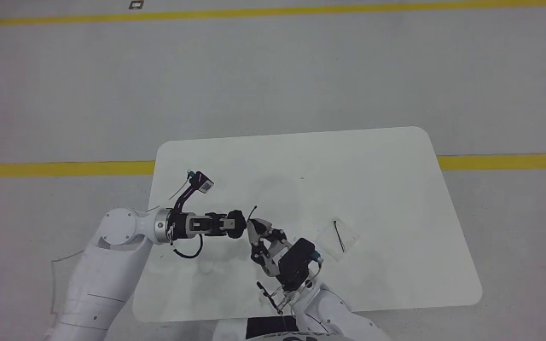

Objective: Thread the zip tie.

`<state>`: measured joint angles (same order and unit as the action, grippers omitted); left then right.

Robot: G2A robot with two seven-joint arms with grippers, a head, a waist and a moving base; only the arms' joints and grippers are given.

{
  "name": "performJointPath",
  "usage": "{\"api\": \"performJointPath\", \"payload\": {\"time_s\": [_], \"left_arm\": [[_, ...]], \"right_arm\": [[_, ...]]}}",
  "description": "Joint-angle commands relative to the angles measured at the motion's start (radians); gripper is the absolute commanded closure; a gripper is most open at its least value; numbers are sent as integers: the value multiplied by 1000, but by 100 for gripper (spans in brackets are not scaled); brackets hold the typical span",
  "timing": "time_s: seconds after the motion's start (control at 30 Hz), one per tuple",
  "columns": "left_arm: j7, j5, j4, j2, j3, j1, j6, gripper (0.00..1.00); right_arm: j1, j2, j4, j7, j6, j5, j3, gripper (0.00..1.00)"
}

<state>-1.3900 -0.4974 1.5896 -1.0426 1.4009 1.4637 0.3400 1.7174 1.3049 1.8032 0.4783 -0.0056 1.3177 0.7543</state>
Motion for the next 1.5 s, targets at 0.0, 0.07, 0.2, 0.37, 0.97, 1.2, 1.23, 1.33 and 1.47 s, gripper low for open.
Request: {"api": "performJointPath", "payload": {"time_s": [0.0,0.07,0.2,0.37,0.97,1.2,1.23,1.33,1.47], "left_arm": [[0,0,0,0,0,0,0,100],[0,0,0,0,0,0,0,100],[0,0,0,0,0,0,0,100],[0,0,0,0,0,0,0,100],[0,0,0,0,0,0,0,100],[0,0,0,0,0,0,0,100],[0,0,0,0,0,0,0,100],[0,0,0,0,0,0,0,100],[0,0,0,0,0,0,0,100]], "right_arm": [[-1,0,-1,2,-1,-2,0,100],[-1,0,0,9,-1,-3,-1,100],[-1,-2,4,12,-1,-6,-2,100],[-3,-2,0,10,-1,-7,-3,100],[-2,-4,6,29,22,-9,-4,100],[-4,-4,5,24,27,-7,-6,100],[-4,-4,5,24,28,-7,-7,100],[-5,-5,3,22,29,-6,-7,100],[-7,-5,-1,19,28,-8,-8,100]]}}
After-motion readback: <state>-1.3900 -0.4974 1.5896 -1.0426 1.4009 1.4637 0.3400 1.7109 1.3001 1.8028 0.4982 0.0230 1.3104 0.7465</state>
